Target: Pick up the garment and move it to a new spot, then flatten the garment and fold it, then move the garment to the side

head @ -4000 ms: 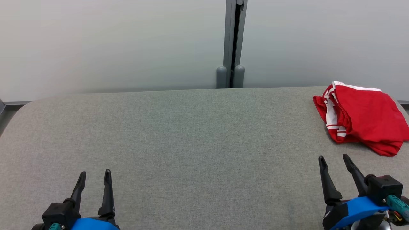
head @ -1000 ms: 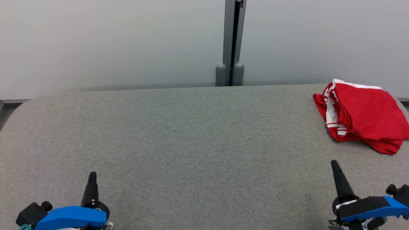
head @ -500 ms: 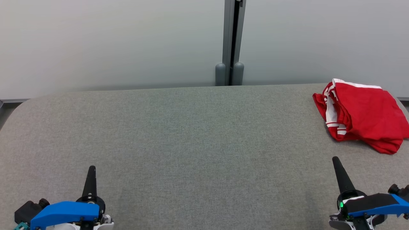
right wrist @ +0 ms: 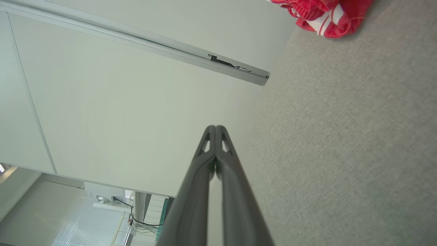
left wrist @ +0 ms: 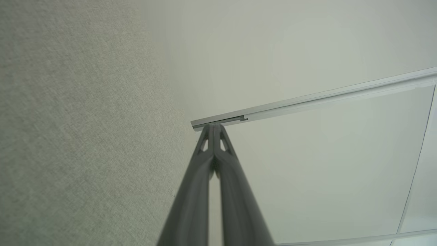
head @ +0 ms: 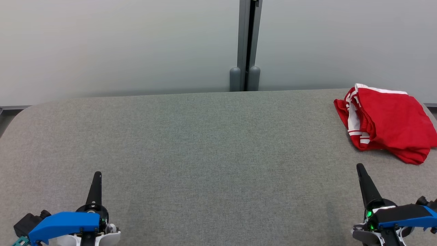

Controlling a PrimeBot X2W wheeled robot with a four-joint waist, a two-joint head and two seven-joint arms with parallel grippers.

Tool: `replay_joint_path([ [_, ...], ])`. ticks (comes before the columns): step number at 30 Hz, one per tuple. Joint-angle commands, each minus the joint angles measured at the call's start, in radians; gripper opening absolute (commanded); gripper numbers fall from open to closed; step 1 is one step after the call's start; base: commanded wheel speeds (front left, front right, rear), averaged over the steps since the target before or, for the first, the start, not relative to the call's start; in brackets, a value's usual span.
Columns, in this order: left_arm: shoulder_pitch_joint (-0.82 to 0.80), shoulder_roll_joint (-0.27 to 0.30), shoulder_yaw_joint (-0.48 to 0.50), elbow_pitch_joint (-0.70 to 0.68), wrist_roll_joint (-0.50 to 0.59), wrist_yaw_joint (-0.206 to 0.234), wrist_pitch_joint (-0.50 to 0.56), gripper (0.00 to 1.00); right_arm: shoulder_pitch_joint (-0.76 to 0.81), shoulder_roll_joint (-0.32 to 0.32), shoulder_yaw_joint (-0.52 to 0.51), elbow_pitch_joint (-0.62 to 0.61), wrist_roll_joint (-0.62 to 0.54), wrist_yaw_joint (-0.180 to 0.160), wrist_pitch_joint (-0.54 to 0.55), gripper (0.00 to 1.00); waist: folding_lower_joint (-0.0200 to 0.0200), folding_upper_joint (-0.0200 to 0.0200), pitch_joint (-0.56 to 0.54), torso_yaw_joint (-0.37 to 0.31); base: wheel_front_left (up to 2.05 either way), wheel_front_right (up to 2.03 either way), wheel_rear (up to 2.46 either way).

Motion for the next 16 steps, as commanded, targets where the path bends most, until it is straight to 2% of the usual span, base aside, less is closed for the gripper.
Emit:
replay_joint_path([
  [1, -0.023, -0.001, 0.011, -0.01, -0.019, -0.008, 0.007, 0.0, -0.017, -0.008, -0.003, -0.003, 0.025, 0.0, 0.007, 0.0, 0.0, 0.0, 0.0, 0.0, 0.0, 0.0, 0.0],
  [16, -0.033, -0.012, 0.03, -0.019, -0.117, -0.016, 0.037, 0.0, -0.027, -0.009, -0.008, 0.0, 0.143, 0.0, 0.023, 0.0, 0.0, 0.0, 0.002, -0.002, 0.0, 0.0, 0.0],
])
